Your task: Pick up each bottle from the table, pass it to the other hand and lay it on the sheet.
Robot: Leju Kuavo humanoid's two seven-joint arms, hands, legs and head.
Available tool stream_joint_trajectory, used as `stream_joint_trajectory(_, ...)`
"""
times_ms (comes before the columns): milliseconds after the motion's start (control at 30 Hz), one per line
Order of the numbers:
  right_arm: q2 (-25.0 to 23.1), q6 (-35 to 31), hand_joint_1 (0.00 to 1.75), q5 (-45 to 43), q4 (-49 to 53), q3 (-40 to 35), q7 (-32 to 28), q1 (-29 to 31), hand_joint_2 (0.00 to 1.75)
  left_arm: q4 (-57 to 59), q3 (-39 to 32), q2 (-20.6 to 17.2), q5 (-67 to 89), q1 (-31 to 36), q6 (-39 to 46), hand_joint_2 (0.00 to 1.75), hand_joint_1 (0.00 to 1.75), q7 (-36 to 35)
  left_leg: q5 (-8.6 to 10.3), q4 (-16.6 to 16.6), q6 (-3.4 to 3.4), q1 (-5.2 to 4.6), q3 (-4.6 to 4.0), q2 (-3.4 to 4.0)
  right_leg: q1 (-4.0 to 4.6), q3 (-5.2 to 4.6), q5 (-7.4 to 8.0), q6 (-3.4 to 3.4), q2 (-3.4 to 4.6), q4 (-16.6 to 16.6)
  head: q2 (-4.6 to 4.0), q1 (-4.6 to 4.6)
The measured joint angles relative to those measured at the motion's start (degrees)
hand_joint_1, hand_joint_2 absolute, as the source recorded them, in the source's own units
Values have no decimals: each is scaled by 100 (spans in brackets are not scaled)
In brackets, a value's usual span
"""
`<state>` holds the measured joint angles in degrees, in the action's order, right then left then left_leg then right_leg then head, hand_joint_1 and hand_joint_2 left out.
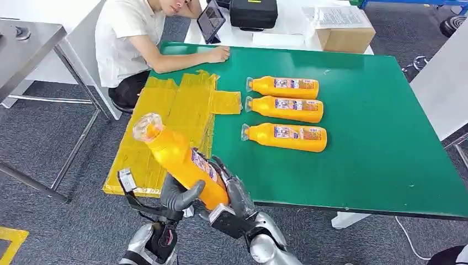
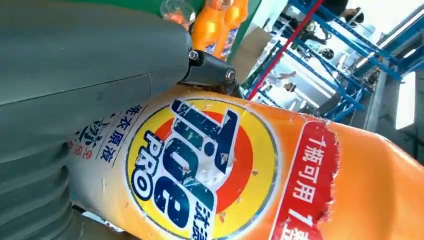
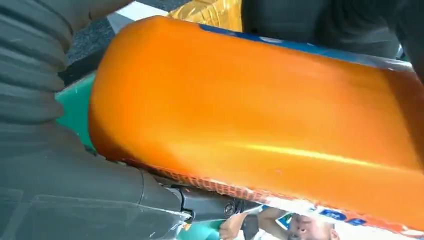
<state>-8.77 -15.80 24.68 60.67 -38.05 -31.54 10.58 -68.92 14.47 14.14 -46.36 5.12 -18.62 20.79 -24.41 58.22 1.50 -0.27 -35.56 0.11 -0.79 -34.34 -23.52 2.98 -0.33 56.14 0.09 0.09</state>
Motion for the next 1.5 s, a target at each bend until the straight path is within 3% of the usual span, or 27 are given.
stream_joint_trajectory(433,-50,-135,0,33,2,20,-33,-123,175,-188,-138,35,-94,-65,9,175,175,35,0,0,0,0,0,2,0,-1,0,0,2,1,0,-4)
stream_joint_trajectory(500,-70,-636,0,240,13,37,-235,-201,175,-229,-190,61,3,-80,141,175,175,19,0,0,0,1,0,-1,0,0,0,0,0,1,0,-2)
stream_joint_trajectory(533,-115,-1894,0,484,207,152,-580,-483,175,-193,-188,48,1327,81,1654,175,175,428,0,0,0,0,-4,-2,0,0,0,0,0,1,0,-2)
stream_joint_trajectory(567,-227,-2359,0,1151,659,604,-789,-785,175,-48,-168,-2,2773,283,3211,175,175,993,0,0,0,1,-4,-6,1,1,0,0,-4,1,0,-2)
stream_joint_trajectory(700,-549,-2404,0,3241,2096,1656,-846,-1187,175,267,-94,-68,4196,596,4754,175,175,1305,2,0,1,0,-4,-8,1,1,2,2,-4,2,0,-2)
stream_joint_trajectory(800,-750,-2415,0,3031,3013,2340,-835,-1287,175,511,-9,-107,4945,779,5493,175,175,1372,4,0,4,-1,-3,-19,-1,5,1,1,-12,1,0,4)
stream_joint_trajectory(1033,-957,-2435,0,2841,4416,3126,-839,-1423,175,870,0,-234,5584,1000,5834,175,175,1126,3,1,4,-4,-2,-7,-2,3,3,2,-8,0,0,0)
stream_joint_trajectory(1500,-1034,-2435,0,2828,4902,3373,-839,-1493,175,1069,24,-295,5598,1072,5860,175,175,1123,3,0,4,-1,-3,-5,-1,3,2,1,-7,1,0,0)
